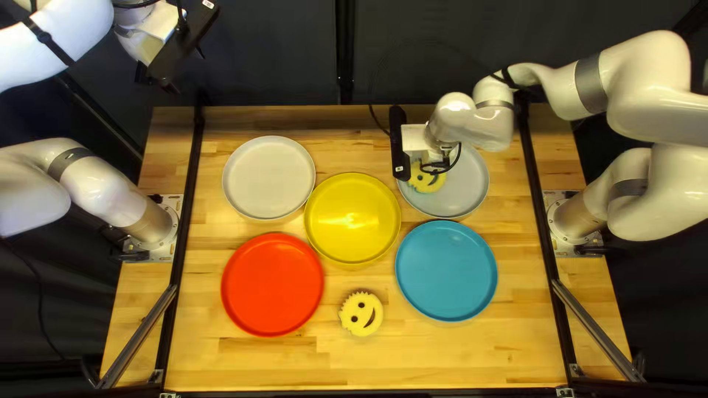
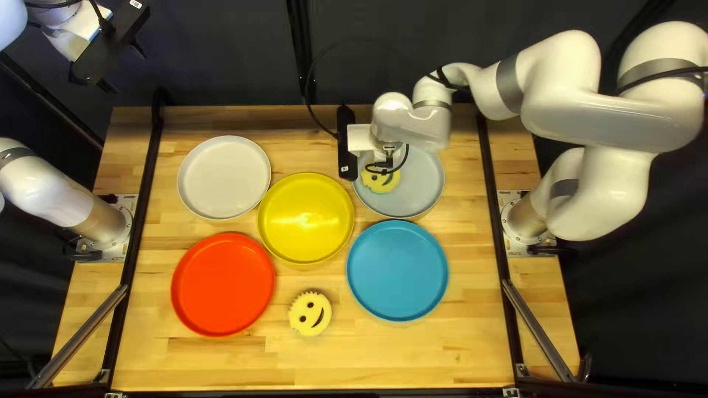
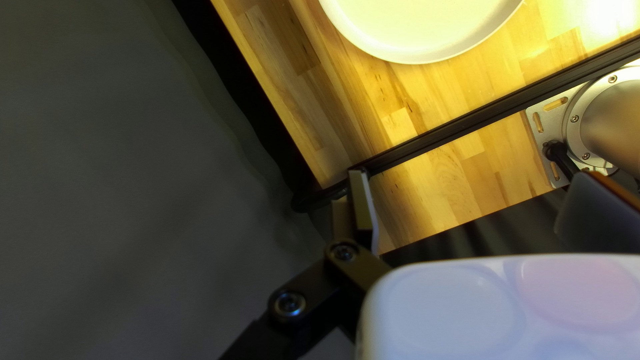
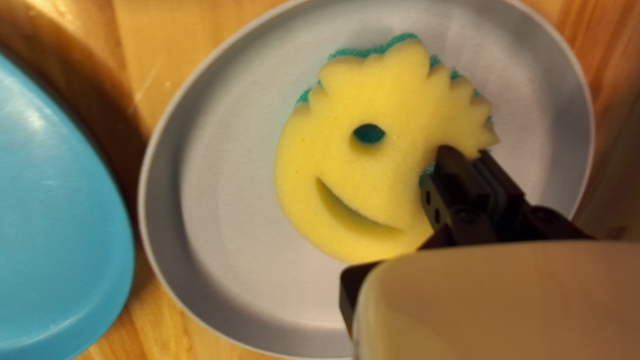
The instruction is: Pick up sponge and scrub the plate
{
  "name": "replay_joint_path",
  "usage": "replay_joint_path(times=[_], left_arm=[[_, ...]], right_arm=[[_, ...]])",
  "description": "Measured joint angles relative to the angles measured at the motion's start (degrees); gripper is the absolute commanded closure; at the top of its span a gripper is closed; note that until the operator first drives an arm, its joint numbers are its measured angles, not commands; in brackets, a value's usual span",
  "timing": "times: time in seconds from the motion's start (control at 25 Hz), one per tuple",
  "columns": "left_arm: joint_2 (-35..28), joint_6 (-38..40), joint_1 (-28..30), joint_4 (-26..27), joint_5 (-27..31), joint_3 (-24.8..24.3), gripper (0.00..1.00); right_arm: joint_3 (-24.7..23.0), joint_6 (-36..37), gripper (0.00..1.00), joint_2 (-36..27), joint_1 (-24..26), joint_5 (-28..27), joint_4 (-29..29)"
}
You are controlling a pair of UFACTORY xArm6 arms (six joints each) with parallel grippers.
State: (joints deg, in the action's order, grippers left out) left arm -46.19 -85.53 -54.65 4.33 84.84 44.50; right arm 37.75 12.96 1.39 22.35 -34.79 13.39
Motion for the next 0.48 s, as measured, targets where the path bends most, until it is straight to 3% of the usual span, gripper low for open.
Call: replay_joint_path(times=[0.24,0.48], left_arm=[[0.0,0.0,0.0,0.0,0.0,0.0,0.0],[0.0,0.0,0.0,0.0,0.0,0.0,0.0]], right_arm=[[0.73,2.64,1.0,0.32,3.51,0.02,-0.57],[0.38,1.3,1.0,0.31,2.51,0.39,-0.37]])
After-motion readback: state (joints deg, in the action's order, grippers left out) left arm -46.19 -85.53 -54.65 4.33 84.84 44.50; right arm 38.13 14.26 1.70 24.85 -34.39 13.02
